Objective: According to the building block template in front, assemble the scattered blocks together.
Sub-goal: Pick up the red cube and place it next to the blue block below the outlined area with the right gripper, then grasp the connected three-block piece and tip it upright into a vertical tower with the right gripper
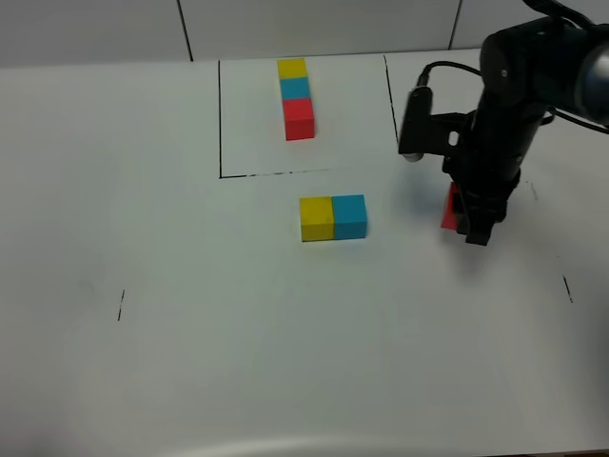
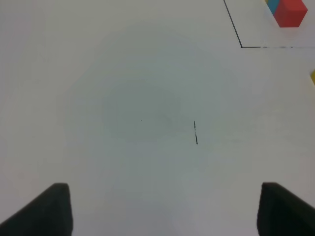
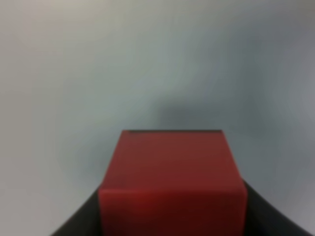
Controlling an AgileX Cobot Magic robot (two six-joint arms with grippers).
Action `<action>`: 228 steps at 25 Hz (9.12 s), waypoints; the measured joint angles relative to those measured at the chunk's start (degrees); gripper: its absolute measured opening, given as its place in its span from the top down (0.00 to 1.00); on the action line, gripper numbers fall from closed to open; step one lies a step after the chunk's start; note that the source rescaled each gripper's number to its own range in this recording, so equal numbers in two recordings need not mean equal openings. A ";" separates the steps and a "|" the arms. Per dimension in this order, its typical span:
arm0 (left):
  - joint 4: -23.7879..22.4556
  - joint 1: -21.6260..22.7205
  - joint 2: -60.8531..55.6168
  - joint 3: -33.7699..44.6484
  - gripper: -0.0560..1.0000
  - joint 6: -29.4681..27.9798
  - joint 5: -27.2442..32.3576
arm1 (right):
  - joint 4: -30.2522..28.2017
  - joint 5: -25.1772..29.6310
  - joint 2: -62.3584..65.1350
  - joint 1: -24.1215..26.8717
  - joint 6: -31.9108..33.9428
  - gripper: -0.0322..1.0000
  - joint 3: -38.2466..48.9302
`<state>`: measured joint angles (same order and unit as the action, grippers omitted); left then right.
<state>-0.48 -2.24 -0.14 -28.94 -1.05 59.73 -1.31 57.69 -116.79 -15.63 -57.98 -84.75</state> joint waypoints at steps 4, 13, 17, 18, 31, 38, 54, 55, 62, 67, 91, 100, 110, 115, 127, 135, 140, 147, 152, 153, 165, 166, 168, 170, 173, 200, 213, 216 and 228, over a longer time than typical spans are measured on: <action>0.00 0.00 0.00 0.00 0.35 0.00 0.00 | 0.00 3.13 -5.12 -1.74 -1.98 0.96 -6.65; 0.00 0.00 0.00 0.00 0.35 0.00 0.00 | 0.08 6.93 -13.36 -3.64 -3.94 0.96 -16.85; 0.00 0.00 0.00 0.00 0.35 0.00 0.00 | 0.15 7.02 -14.81 -4.17 -4.44 0.96 -18.45; 0.00 0.00 0.00 0.00 0.35 0.00 0.00 | 0.22 7.01 -15.21 -4.17 -4.48 0.96 -18.69; 0.00 0.00 0.00 0.00 0.35 0.00 0.00 | 0.40 6.64 -17.37 -5.60 -4.57 0.96 -19.13; 0.00 0.00 0.00 0.00 0.35 0.00 0.00 | 0.16 5.33 -17.37 -6.43 -4.57 0.96 -19.13; 0.00 0.00 0.00 0.00 0.35 0.00 0.00 | -0.64 4.76 -18.02 -7.21 -4.71 0.96 -19.74; 0.00 0.00 0.00 0.00 0.35 0.00 0.00 | -0.69 4.82 -18.04 -7.29 -4.71 0.96 -19.80; 0.00 0.00 0.00 0.00 0.35 0.00 0.00 | -0.35 4.72 -18.15 -7.28 -4.71 0.96 -19.94; 0.00 0.00 0.00 0.00 0.35 0.00 0.00 | -0.48 4.47 -18.15 -7.98 -4.71 0.96 -19.96; 0.00 0.00 0.00 0.00 0.35 0.00 0.00 | 0.02 4.20 -18.32 -8.78 -4.72 0.96 -20.14; 0.00 0.00 0.00 0.00 0.35 0.00 0.00 | -0.04 4.26 -18.59 -8.83 -5.46 0.96 -20.23; 0.00 0.00 0.00 0.00 0.35 0.00 0.00 | -0.04 4.15 -18.61 -8.83 -6.64 0.96 -20.23; 0.00 0.00 0.00 0.00 0.35 0.00 0.00 | -0.04 4.15 -18.61 -8.83 -6.88 0.96 -20.23; 0.00 0.00 0.00 0.00 0.35 0.00 0.00 | -0.04 4.10 -18.66 -8.83 -6.93 0.96 -20.23; 0.00 0.00 0.00 0.00 0.35 0.02 0.00 | -0.34 3.26 -18.39 -9.21 -7.39 0.69 -20.05; 0.00 0.00 0.00 0.00 0.35 0.02 0.00 | -1.28 3.91 -16.83 -9.26 -5.94 0.47 -19.80; 0.00 0.00 0.00 0.00 0.35 0.02 0.00 | -2.31 5.05 -9.53 -8.62 1.17 0.43 -18.91; 0.00 0.00 0.00 0.00 0.35 0.02 0.00 | -1.93 1.09 -1.32 -6.64 9.42 0.25 -10.46; 0.00 0.00 0.00 0.00 0.35 0.02 0.00 | -1.98 -0.09 0.47 -6.08 11.08 0.20 -8.09; 0.00 0.00 0.00 0.00 0.35 0.02 0.00 | -4.34 -12.89 22.64 -0.58 40.85 0.04 18.88; 0.00 0.00 0.00 0.00 0.35 0.02 0.00 | -4.34 -13.79 24.44 -0.17 42.23 0.04 21.15; 0.00 0.00 0.00 0.00 0.35 0.02 0.00 | -4.34 -14.75 27.32 0.62 44.20 0.04 24.66; 0.00 0.00 0.00 0.00 0.35 0.02 0.00 | -4.34 -15.07 29.63 1.07 45.18 0.04 27.53; 0.00 0.00 0.00 0.00 0.35 0.02 0.00 | -4.34 -15.11 32.05 1.27 45.85 0.04 29.86; 0.00 0.00 0.00 0.00 0.35 0.02 0.00 | -4.17 -3.45 10.81 -12.49 10.05 0.06 4.14; 0.00 0.00 0.00 0.00 0.35 0.02 0.00 | -1.08 10.71 -11.88 -17.28 5.01 0.25 -24.80; 0.00 0.00 0.00 0.00 0.35 0.02 0.00 | -1.23 10.84 -13.87 -17.28 4.26 0.25 -25.49; 0.00 0.00 0.00 0.00 0.35 0.02 0.00 | -2.77 8.26 -16.87 -15.76 2.55 0.25 -25.85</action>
<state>-0.48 -2.24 -0.14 -28.94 -1.03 59.73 -4.08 65.95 -133.66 -31.39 -55.44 -110.61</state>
